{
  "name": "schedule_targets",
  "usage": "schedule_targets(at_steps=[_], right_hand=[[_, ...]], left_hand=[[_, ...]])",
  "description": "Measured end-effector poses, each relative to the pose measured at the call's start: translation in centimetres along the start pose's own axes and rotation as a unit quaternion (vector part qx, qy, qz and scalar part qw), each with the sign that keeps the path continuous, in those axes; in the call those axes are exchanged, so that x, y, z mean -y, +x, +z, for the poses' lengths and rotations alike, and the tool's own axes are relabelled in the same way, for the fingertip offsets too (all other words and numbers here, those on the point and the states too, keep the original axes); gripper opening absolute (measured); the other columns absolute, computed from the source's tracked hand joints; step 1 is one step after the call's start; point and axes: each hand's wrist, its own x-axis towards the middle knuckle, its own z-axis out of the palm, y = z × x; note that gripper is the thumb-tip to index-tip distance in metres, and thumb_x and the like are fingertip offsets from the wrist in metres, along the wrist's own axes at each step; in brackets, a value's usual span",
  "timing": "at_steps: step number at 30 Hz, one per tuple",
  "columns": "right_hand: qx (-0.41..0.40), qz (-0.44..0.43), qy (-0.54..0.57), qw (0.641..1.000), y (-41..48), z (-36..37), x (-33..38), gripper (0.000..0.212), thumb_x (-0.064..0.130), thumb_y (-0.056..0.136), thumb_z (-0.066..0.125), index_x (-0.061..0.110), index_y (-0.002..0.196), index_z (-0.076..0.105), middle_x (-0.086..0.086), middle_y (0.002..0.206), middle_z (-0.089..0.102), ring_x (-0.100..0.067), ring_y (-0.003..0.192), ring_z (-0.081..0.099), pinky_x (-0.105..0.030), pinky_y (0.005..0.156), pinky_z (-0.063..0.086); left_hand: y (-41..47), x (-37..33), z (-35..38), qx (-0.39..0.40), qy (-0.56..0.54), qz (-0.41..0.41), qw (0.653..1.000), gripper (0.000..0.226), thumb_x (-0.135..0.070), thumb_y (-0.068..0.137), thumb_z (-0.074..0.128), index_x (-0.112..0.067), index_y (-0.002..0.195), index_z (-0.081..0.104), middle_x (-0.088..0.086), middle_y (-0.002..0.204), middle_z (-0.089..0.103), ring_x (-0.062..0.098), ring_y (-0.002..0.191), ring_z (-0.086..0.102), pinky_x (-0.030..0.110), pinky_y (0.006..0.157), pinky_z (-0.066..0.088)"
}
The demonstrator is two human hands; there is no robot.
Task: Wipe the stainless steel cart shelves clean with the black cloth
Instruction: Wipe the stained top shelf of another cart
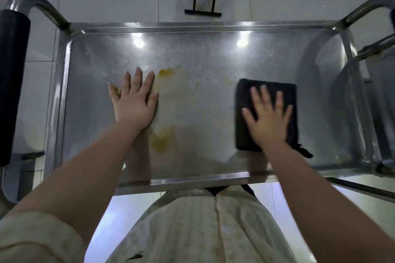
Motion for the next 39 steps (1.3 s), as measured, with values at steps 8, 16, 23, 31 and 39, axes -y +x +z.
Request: schedule_targets(at_steps=[8, 16, 23, 31, 39], right_hand=[[0.008, 0.135, 0.017, 0.991, 4.1, -1.3, 0.0, 0.066, 0.064, 0.093, 0.016, 0.043, 0.153, -0.002, 0.018, 0.162, -0.007, -0.038, 0.148, -0.009, -0.071, 0.11, 0.001], [0.052, -0.173, -0.026, 0.983, 3.5, 1.3, 20.2, 0.067, 0.065, 0.092, 0.011, 0.04, 0.153, 0.0, 0.014, 0.163, -0.004, -0.036, 0.147, -0.017, -0.067, 0.109, -0.012], [0.009, -0.019, -0.004, 1.0, 8.9, -1.2, 7.7, 0.062, 0.061, 0.095, 0.025, 0.044, 0.153, 0.008, 0.016, 0.163, 0.003, -0.029, 0.15, -0.001, -0.063, 0.115, 0.001], [0.03, 0.167, 0.037, 0.985, 13.4, -2.9, 6.1, 0.062, 0.058, 0.098, 0.012, 0.039, 0.154, -0.006, 0.015, 0.161, -0.015, -0.039, 0.146, -0.015, -0.073, 0.109, -0.002], [0.063, -0.192, -0.032, 0.979, 13.4, -0.5, 23.1, 0.063, 0.061, 0.096, 0.012, 0.04, 0.153, -0.004, 0.013, 0.163, -0.008, -0.037, 0.146, -0.017, -0.069, 0.109, -0.013]], left_hand=[[0.5, -0.9, 0.5, -0.009, 0.005, 0.001, 1.0, 0.058, -0.057, 0.097, 0.012, -0.043, 0.153, 0.004, -0.004, 0.164, 0.005, 0.026, 0.15, -0.001, 0.065, 0.113, -0.007], [0.5, -0.5, 0.5, -0.008, -0.002, 0.002, 1.0, 0.058, -0.052, 0.098, 0.011, -0.039, 0.154, 0.004, -0.004, 0.164, 0.002, 0.024, 0.15, -0.003, 0.063, 0.114, -0.006], [0.6, -0.7, 0.5, -0.015, -0.014, 0.004, 1.0, 0.056, -0.053, 0.099, 0.012, -0.044, 0.153, 0.002, -0.006, 0.164, 0.003, 0.023, 0.15, -0.004, 0.062, 0.115, -0.008], [1.3, -1.2, 0.9, -0.019, -0.01, 0.006, 1.0, 0.055, -0.052, 0.099, 0.011, -0.044, 0.153, -0.002, -0.005, 0.164, 0.002, 0.025, 0.15, -0.004, 0.063, 0.114, -0.008], [1.3, -0.9, 0.9, -0.028, -0.012, -0.007, 1.0, 0.061, -0.053, 0.1, 0.009, -0.032, 0.154, -0.01, -0.003, 0.163, -0.007, 0.019, 0.149, -0.011, 0.056, 0.115, -0.013]])
